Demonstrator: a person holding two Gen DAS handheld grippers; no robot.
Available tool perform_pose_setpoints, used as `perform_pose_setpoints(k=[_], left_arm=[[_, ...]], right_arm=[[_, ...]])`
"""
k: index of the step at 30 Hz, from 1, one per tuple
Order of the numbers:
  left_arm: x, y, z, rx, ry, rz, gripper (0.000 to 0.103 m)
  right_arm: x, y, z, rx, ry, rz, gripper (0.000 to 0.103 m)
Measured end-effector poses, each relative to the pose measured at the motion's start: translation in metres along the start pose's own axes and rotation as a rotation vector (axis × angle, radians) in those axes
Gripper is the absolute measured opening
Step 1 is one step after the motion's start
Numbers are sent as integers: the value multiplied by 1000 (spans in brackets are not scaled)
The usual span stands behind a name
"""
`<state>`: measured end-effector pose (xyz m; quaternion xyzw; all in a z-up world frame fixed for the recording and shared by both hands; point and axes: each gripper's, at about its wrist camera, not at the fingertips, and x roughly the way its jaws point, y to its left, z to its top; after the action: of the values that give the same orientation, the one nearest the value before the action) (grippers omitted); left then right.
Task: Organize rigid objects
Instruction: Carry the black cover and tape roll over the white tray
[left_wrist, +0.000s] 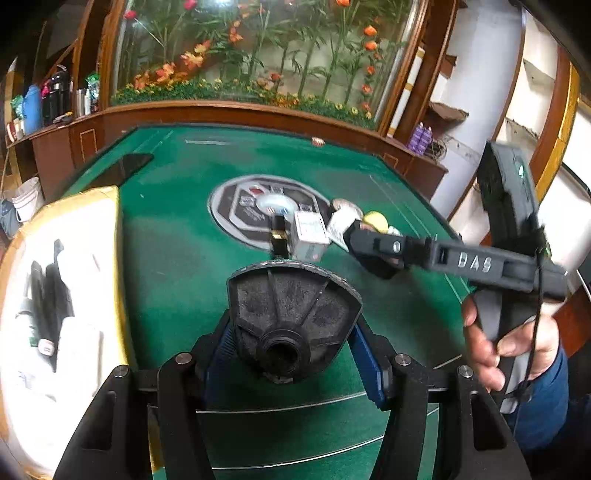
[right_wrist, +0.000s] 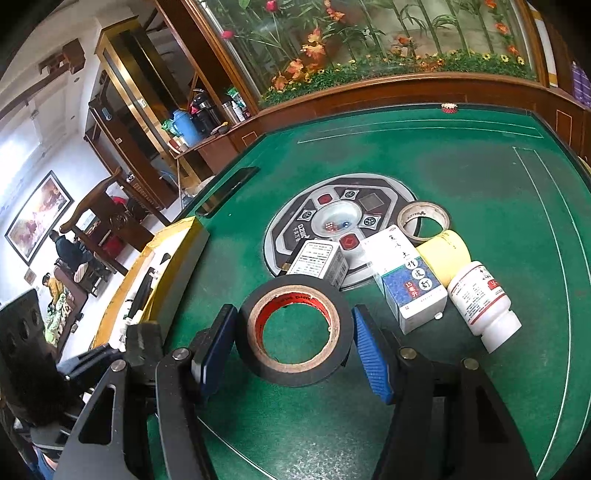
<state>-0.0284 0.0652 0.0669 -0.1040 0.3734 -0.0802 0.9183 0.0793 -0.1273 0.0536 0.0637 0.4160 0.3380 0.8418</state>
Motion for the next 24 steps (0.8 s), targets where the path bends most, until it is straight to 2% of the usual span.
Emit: perform_pose_setpoints(k=[6, 15, 19, 24], left_arm=[[-29, 19, 9, -32, -72, 15, 63], [-68, 78, 15, -113, -148, 97, 64], [-78, 113, 17, -159, -149, 135, 64], [-83, 149, 21, -174, -124, 192, 64]], right_arm=[[3, 2, -1, -18, 1, -5, 62], [16, 18, -4, -42, 36, 25, 63], [23, 42, -1, -74, 62, 53, 63], [36, 92, 14, -144, 90, 109, 63]])
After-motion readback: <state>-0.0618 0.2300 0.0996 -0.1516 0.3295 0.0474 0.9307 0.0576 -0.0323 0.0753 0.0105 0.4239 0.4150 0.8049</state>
